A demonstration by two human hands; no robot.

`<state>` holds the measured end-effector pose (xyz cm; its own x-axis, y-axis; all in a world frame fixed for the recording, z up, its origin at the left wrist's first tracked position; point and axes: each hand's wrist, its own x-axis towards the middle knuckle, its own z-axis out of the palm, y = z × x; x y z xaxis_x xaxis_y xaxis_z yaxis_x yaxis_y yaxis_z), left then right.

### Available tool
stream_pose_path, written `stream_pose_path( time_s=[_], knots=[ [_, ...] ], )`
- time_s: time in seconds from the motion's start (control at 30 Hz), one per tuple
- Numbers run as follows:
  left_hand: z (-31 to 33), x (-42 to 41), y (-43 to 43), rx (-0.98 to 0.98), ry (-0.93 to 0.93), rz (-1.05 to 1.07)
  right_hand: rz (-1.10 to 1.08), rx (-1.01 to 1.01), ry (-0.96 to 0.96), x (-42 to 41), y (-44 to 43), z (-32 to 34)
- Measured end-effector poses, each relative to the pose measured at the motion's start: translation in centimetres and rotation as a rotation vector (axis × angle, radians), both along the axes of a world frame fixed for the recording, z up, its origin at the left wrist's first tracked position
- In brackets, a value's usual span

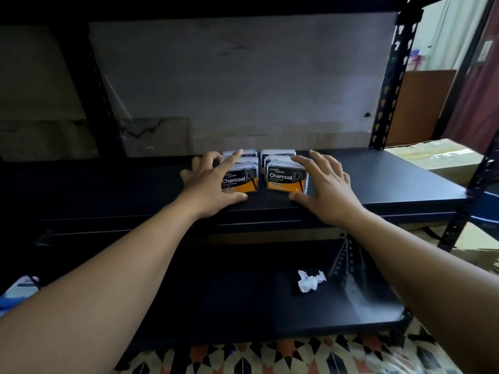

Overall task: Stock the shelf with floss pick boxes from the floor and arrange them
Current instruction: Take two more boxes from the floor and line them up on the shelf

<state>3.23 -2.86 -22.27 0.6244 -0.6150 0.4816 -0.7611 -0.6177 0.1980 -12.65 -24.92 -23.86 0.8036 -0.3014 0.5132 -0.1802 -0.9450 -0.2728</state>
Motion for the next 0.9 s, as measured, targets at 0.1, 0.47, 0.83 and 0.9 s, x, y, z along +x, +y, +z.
stream_pose_path(
  time_s=[0.1, 0.47, 0.83, 0.9],
  knots=[
    [-0.6, -1.5, 0.7, -0.059, -0.101, 0.011, 0.011, 0.042, -0.047, -1.9, 0.8, -0.4],
    [-8.9, -10.1, 2.0, -0.164, 0.115, -0.235, 0.071, 0.300, -0.055, -10.3, 3.7, -6.1],
    [-20.4, -13.7, -1.7, 0.546, 0.817, -0.342, -0.006, 0.403, 0.904, -17.4, 0.8, -18.3],
    [-22.0, -14.2, -2.9, 0.614, 0.800, -0.360, -0.007, 0.418, 0.893, -17.5, 0.5, -19.7]
  ],
)
